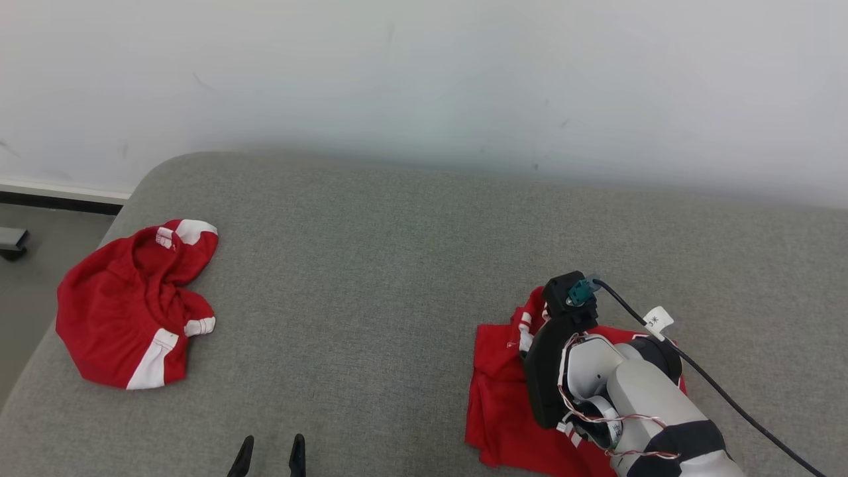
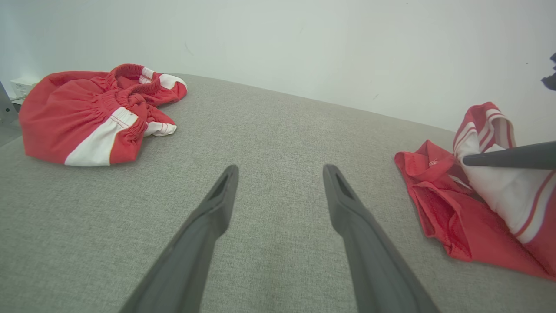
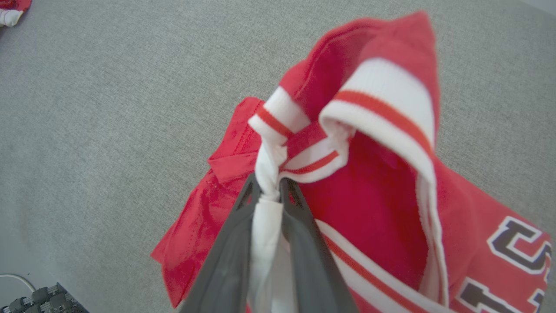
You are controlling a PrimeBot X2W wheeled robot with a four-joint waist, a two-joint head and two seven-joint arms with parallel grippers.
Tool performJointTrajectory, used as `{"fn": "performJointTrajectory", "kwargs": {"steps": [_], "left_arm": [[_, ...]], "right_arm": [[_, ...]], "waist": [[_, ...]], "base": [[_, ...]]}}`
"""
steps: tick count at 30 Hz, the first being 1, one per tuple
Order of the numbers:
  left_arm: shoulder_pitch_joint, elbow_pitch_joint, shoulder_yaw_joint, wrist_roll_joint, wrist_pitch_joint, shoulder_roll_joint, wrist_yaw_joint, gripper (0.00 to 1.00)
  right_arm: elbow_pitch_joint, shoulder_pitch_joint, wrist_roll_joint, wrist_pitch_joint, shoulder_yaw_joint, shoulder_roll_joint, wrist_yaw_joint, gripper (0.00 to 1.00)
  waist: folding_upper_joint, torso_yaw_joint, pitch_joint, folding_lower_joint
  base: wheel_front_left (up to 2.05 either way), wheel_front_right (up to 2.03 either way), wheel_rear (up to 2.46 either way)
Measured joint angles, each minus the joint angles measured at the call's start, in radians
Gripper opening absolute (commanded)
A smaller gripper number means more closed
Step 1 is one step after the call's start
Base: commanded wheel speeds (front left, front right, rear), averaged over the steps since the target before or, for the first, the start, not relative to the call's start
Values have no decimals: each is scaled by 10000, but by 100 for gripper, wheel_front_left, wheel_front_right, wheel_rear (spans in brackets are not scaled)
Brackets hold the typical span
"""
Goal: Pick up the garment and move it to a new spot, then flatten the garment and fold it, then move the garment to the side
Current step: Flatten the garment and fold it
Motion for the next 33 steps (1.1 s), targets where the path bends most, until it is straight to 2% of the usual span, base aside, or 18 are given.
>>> {"fn": "performJointTrajectory", "kwargs": {"steps": [1, 5, 13, 22, 26, 33], "left_arm": [[-1, 13, -6, 0, 0, 0, -2, 100], [-12, 31, 0, -2, 0, 0, 2, 100], [-9, -42, 236, -2, 0, 0, 82, 100], [9, -157, 318, -2, 0, 0, 98, 100], [32, -226, 353, -4, 0, 0, 142, 100], [33, -309, 510, -10, 0, -2, 219, 100]], "right_arm": [[146, -72, 75, -125, 21, 21, 0, 100], [378, -290, 667, -614, 217, 48, 0, 100], [-134, -750, 1653, -2261, 309, 48, 0, 100], [-608, -632, 1197, -3599, -855, -1220, 0, 100], [-1317, 155, 587, -4289, -1620, -1929, 0, 100], [-2940, 2038, 192, -5461, -2516, -2290, 0, 100]], "waist": [[0, 27, -2, 0], [0, 68, -16, 0], [0, -197, -73, 0], [0, -605, -202, 0], [0, -886, -303, 0], [0, -1258, -428, 0]], "base": [[0, 0, 0], [0, 0, 0], [0, 0, 0], [0, 0, 0], [0, 0, 0], [0, 0, 0]]}}
